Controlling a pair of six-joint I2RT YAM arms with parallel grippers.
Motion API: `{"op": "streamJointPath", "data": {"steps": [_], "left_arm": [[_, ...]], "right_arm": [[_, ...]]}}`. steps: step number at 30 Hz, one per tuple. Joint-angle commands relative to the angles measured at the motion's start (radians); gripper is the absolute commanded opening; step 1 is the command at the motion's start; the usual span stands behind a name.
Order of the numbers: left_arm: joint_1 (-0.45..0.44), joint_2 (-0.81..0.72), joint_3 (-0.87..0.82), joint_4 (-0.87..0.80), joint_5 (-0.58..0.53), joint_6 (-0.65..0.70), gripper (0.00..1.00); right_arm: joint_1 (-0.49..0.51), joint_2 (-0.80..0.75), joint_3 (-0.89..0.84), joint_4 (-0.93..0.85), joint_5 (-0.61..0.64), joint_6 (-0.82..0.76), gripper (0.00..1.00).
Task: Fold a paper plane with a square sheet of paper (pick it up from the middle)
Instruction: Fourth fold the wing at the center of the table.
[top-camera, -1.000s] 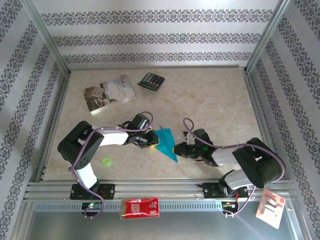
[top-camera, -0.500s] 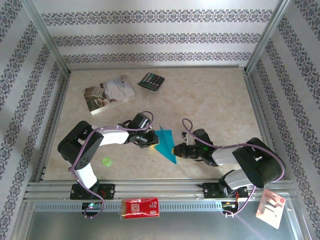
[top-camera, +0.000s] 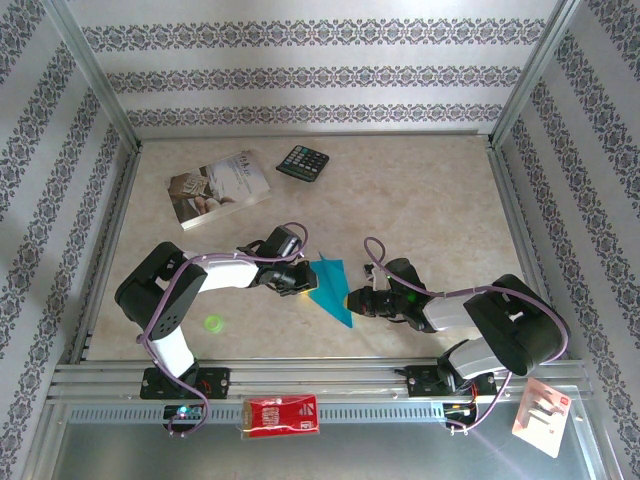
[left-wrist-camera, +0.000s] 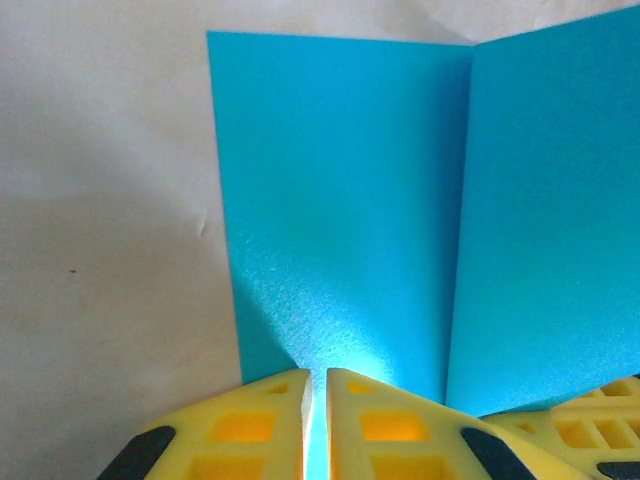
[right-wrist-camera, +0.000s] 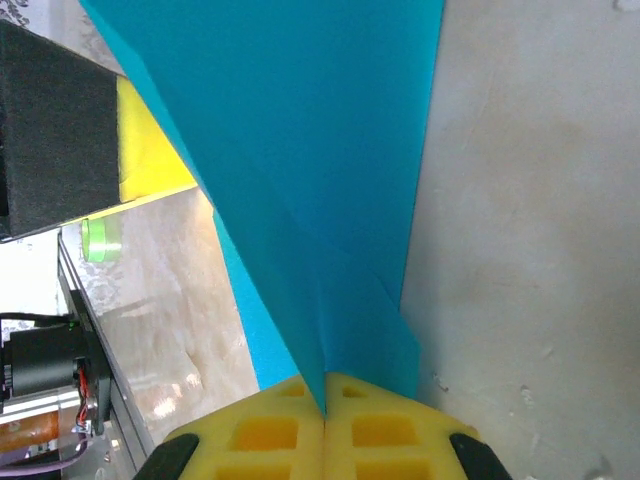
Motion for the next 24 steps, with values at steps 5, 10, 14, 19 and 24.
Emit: {"op": "streamJointPath", "data": {"steps": [5, 10, 14, 19, 24], "left_arm": [[-0.006, -0.021, -0.026, -0.084, -0.070, 0.010, 0.15], [-0.008, -0.078, 0.009, -0.101, -0.103, 0.036, 0.25], [-0.009, -0.125, 0.026, -0.079, -0.114, 0.043, 0.31], [-0.044, -0.122, 0.039, -0.003, -0.075, 0.025, 0.26], [-0.086, -0.053, 0.088, 0.063, 0.009, 0.006, 0.16]], "right_arm": [[0.028, 0.027, -0.023, 0.024, 0.058, 0.018, 0.00], [0.028, 0.045, -0.025, 0.027, 0.063, 0.002, 0.00], [0.031, 0.047, -0.020, 0.023, 0.062, -0.007, 0.00], [0.039, 0.055, -0.016, 0.020, 0.065, -0.006, 0.00], [0.043, 0.065, -0.011, 0.021, 0.069, -0.009, 0.00]]}}
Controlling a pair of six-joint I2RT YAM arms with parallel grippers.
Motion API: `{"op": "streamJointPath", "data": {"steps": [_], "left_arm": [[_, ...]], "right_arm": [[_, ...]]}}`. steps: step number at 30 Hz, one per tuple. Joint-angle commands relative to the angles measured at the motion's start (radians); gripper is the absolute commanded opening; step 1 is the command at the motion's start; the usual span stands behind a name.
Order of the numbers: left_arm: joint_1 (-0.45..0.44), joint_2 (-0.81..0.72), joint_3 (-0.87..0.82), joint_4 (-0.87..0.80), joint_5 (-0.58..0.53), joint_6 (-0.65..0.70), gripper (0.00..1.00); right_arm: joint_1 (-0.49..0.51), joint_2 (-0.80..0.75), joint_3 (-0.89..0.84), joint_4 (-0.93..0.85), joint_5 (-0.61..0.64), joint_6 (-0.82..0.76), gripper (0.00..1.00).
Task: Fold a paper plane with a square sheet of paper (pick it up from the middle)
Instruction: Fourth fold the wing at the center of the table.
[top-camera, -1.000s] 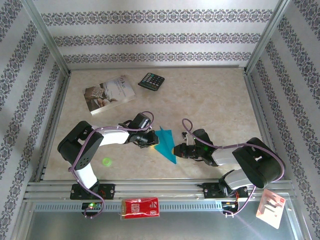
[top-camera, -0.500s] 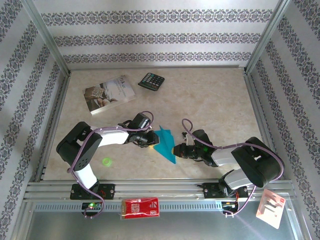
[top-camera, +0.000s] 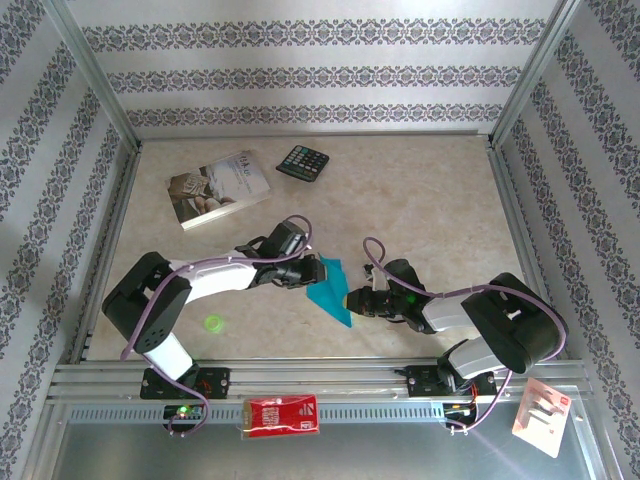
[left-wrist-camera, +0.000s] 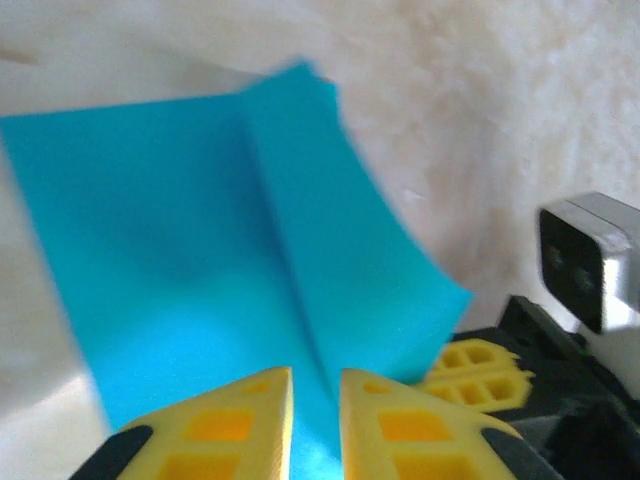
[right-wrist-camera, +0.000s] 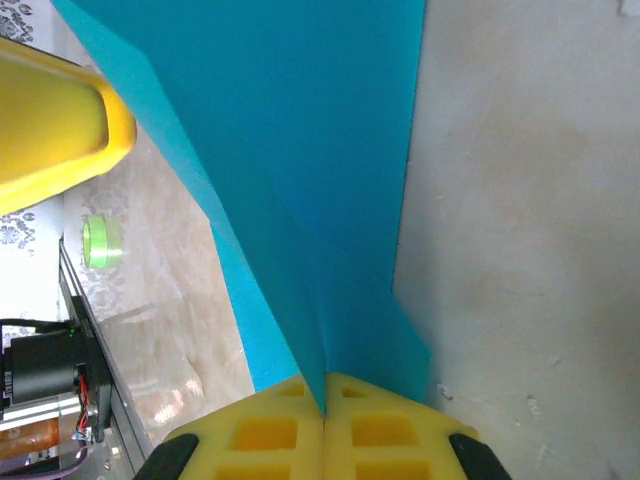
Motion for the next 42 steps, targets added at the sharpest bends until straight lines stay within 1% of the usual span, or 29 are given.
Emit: {"op": "streamJointPath", "data": {"steps": [1, 8, 17, 32, 42], "left_arm": [[-0.025, 0.043, 0.048, 0.066, 0.059, -0.007, 0.16], [-0.025, 0.117, 0.098, 0.078, 0.099, -0.011, 0.16], [-0.008, 0.182, 0.139, 0.053, 0.091, 0.006, 0.15], [0.027, 0.198, 0.116, 0.043, 0.074, 0.028, 0.15], [0.040, 0.224, 0.104, 0.051, 0.082, 0.037, 0.15]], "right_arm": [[0.028, 0.048, -0.004, -0.024, 0.055, -0.029, 0.00], [0.033, 0.059, 0.007, -0.025, 0.058, -0.030, 0.00], [0.039, 0.063, 0.010, -0.030, 0.057, -0.033, 0.00], [0.049, 0.069, 0.024, -0.039, 0.060, -0.037, 0.01], [0.054, 0.075, 0.033, -0.045, 0.063, -0.034, 0.02]]}}
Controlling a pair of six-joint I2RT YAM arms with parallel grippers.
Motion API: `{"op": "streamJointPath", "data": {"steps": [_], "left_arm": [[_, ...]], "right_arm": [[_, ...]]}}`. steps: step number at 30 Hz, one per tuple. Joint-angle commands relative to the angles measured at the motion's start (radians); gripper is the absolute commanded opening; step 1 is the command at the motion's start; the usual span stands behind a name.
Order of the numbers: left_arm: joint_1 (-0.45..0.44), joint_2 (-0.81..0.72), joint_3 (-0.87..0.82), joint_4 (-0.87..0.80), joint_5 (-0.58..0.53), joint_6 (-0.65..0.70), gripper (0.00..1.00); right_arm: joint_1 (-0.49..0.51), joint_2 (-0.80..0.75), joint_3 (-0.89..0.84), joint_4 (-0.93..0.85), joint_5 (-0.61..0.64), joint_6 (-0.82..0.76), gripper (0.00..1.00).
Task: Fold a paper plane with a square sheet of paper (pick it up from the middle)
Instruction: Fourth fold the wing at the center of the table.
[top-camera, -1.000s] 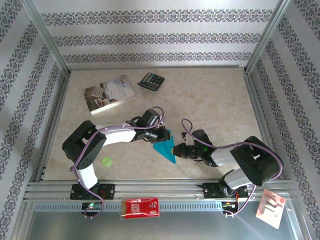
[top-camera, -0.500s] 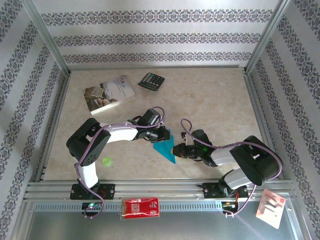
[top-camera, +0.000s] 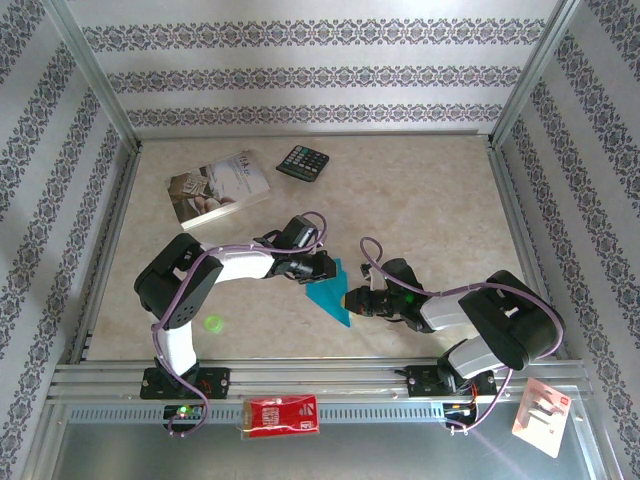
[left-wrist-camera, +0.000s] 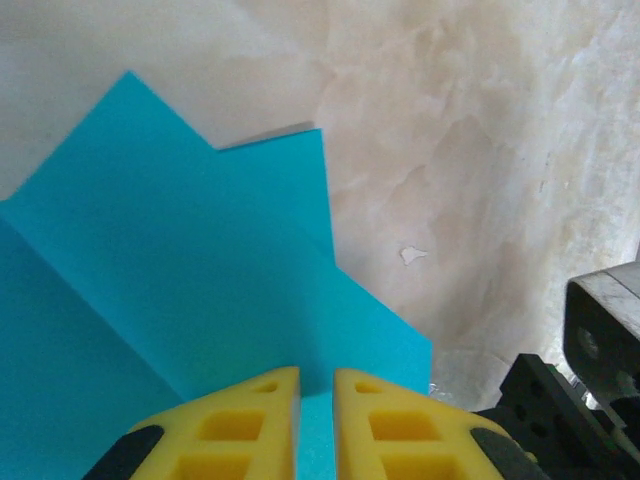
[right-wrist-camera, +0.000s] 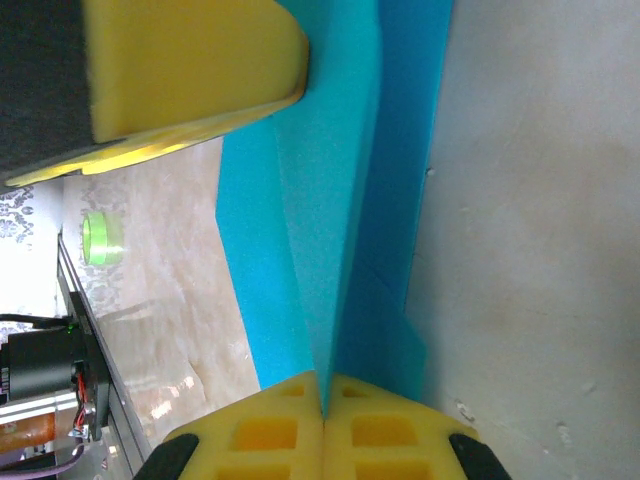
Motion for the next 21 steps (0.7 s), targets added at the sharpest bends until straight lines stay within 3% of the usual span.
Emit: {"op": "streamJointPath", "data": {"steps": [1, 21], "left_arm": [[0.016, 0.025, -0.013, 0.002, 0.005, 0.023, 0.15], [0.029, 0.014, -0.031, 0.000, 0.004, 0.018, 0.16]], "right_arm": [[0.039, 0.055, 0.018, -0.053, 0.061, -0.026, 0.02], [0.040, 0.067, 0.023, -0.055, 0.062, -0.026, 0.02]]}}
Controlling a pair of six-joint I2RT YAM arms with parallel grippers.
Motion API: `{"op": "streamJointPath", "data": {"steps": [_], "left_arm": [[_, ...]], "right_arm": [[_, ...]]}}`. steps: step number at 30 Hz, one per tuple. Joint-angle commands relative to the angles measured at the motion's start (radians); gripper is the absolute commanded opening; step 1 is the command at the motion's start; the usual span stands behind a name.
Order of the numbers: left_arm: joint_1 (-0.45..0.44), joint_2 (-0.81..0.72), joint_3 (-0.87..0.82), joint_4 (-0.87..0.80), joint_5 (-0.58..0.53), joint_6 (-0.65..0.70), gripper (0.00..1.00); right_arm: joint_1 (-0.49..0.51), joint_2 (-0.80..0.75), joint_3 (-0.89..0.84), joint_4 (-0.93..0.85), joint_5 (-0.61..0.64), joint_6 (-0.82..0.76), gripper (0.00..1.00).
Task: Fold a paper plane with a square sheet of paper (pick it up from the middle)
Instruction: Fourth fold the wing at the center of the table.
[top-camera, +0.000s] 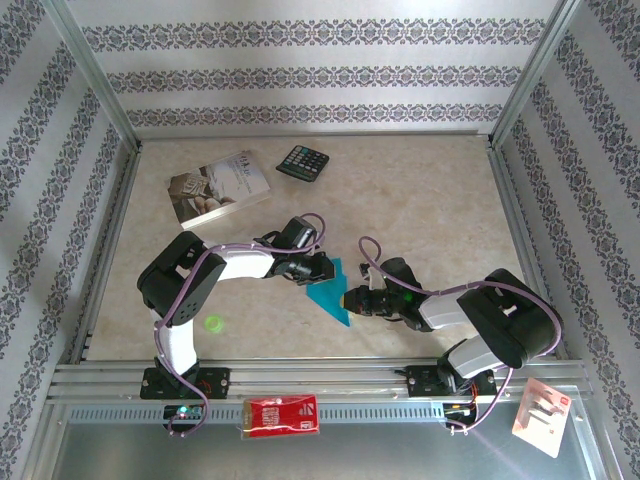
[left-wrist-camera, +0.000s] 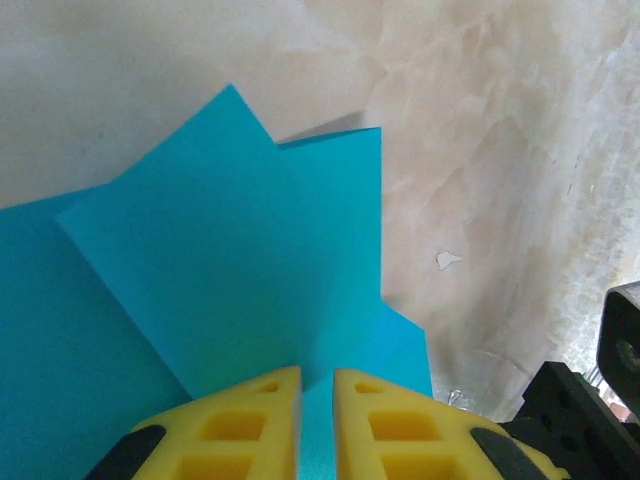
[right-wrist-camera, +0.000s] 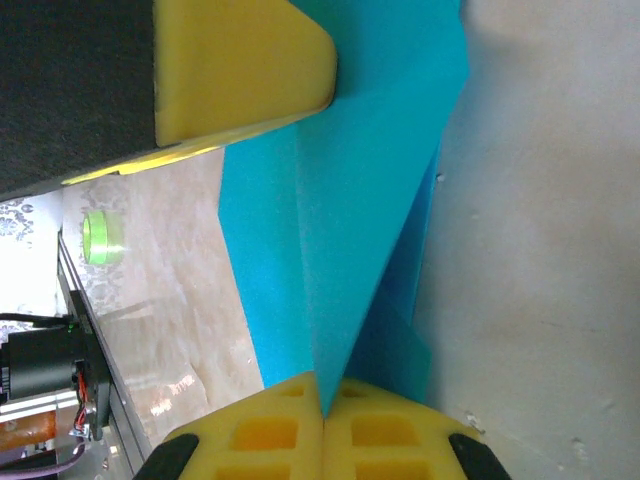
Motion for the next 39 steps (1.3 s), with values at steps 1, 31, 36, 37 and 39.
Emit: {"op": "streamJointPath", "data": {"steps": [1, 31, 36, 37, 39], "left_arm": [[0.018, -0.011, -0.024, -0.006, -0.009, 0.014, 0.16], [0.036, 0.003, -0.079, -0.025, -0.040, 0.007, 0.15], [0.037, -0.003, -0.095, -0.014, -0.049, 0.006, 0.15], [0.037, -0.002, -0.099, -0.012, -0.048, 0.006, 0.15], [0.035, -0.001, -0.101, -0.009, -0.049, 0.004, 0.15]], "right_arm": [[0.035, 0.057, 0.011, -0.054, 0.063, -0.026, 0.02], [0.039, 0.018, 0.025, -0.077, 0.040, -0.006, 0.10], [0.047, -0.042, 0.029, -0.104, 0.038, 0.015, 0.13], [0.050, -0.056, 0.030, -0.112, 0.040, 0.018, 0.14], [0.053, -0.082, 0.027, -0.130, 0.046, 0.023, 0.15]]}}
